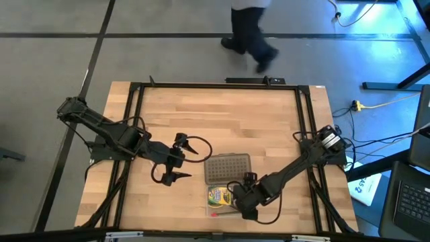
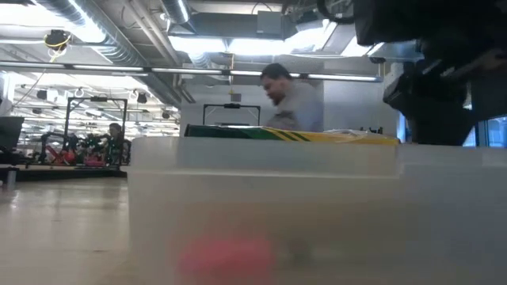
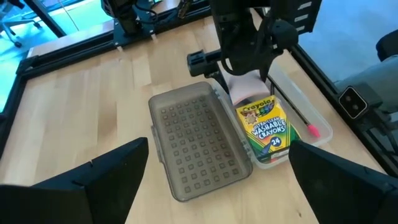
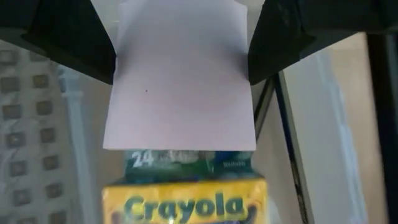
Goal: Pack school essentials
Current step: Put the pink sticky note into the supply box
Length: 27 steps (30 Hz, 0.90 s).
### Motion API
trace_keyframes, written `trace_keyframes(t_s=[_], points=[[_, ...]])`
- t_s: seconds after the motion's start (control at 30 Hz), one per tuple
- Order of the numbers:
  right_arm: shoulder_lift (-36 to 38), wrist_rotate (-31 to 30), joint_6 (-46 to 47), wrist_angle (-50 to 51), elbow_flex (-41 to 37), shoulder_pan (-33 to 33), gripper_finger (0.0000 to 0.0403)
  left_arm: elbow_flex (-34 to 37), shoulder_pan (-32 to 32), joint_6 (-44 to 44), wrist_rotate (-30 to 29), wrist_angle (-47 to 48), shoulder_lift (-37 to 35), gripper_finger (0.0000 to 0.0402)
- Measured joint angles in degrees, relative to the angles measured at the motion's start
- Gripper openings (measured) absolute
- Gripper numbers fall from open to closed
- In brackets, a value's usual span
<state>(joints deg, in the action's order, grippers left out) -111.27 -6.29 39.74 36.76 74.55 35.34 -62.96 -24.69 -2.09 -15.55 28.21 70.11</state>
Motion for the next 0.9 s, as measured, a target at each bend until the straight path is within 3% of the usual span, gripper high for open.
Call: trace_keyframes(t_s=[0.9], points=[[-0.3, 1.0, 0.2, 0.1, 0.0, -0.2, 0.0346, 0.0, -0.1, 0.0, 0.0, 0.0, 0.0, 0.0383]])
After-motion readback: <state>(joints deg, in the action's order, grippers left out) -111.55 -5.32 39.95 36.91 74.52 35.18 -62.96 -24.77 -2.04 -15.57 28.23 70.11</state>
